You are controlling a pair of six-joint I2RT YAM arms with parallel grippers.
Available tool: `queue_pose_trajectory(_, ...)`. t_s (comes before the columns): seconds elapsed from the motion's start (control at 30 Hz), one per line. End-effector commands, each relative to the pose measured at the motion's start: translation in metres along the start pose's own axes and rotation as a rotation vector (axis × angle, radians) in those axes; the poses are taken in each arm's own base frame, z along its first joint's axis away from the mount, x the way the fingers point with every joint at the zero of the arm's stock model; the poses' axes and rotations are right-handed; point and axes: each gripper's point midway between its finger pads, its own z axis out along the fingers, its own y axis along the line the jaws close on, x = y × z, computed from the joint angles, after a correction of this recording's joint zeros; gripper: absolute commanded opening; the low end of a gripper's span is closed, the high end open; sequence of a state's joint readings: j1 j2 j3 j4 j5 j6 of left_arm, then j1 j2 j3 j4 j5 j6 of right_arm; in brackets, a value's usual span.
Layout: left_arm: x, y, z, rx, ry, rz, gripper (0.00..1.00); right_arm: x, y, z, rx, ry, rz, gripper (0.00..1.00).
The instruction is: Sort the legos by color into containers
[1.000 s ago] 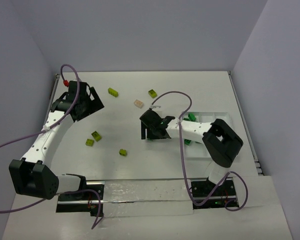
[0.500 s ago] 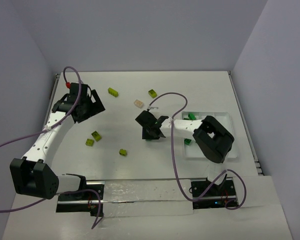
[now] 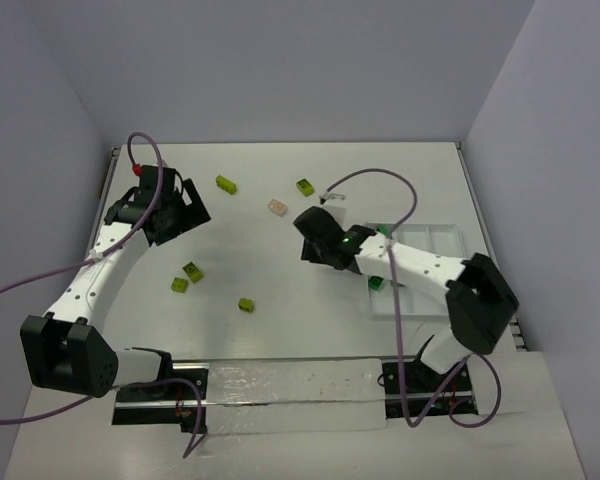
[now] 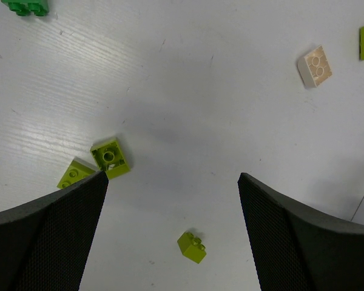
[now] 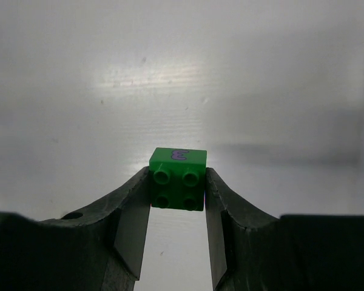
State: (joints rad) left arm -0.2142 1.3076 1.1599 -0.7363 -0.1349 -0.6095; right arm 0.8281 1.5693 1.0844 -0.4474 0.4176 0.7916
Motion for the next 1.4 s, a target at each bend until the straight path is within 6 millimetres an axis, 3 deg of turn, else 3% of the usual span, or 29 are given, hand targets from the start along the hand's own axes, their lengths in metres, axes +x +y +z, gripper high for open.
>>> queue_pose_trajectory(0.0,-0.019,-0.01,-0.002,0.039,-0.06,0.004,0.96,-0.042,-0.069,-0.021,0.129,-0.132,0.092,0.23)
queue_pose_trajectory(0.03,-0.019,-0.01,-0.002,0.04,-0.06,0.003,0.96,-0.047,-0.072,-0.026,0.124,-0.148,0.105,0.23)
queue_pose_trajectory(0.13,-0.017,-0.009,0.001,0.038,-0.053,0.005,0.96,-0.05,-0.119,-0.034,0.199,-0.168,0.157,0.23)
queue_pose_trajectory(0.23,-0.016,-0.009,0.003,0.037,-0.049,0.006,0.96,-0.044,-0.153,-0.044,0.239,-0.181,0.203,0.24)
queue_pose_trajectory(0.37,-0.015,-0.007,0.009,0.022,-0.047,0.002,0.96,-0.022,-0.178,-0.049,0.264,-0.165,0.248,0.27)
queue_pose_trajectory(0.47,-0.015,-0.002,0.015,-0.005,-0.042,-0.006,0.96,-0.012,-0.186,-0.052,0.266,-0.169,0.279,0.29)
queue_pose_trajectory(0.57,-0.016,0.005,0.027,-0.052,-0.039,-0.014,0.97,-0.002,-0.19,-0.05,0.271,-0.153,0.29,0.37)
queue_pose_trajectory(0.67,-0.016,0.013,0.036,-0.099,-0.035,-0.026,0.99,0.003,-0.194,-0.046,0.291,-0.144,0.286,0.54)
queue_pose_trajectory(0.8,-0.016,0.023,0.049,-0.124,0.0,-0.073,0.99,-0.002,-0.19,-0.043,0.283,-0.144,0.269,0.68)
queue_pose_trajectory(1.13,-0.043,0.061,0.087,-0.224,0.01,-0.198,0.96,-0.033,-0.166,-0.05,0.2,-0.189,0.246,0.71)
queue_pose_trajectory(1.37,-0.059,0.104,0.126,-0.346,0.028,-0.247,0.95,-0.047,-0.148,-0.048,0.133,-0.2,0.231,0.73)
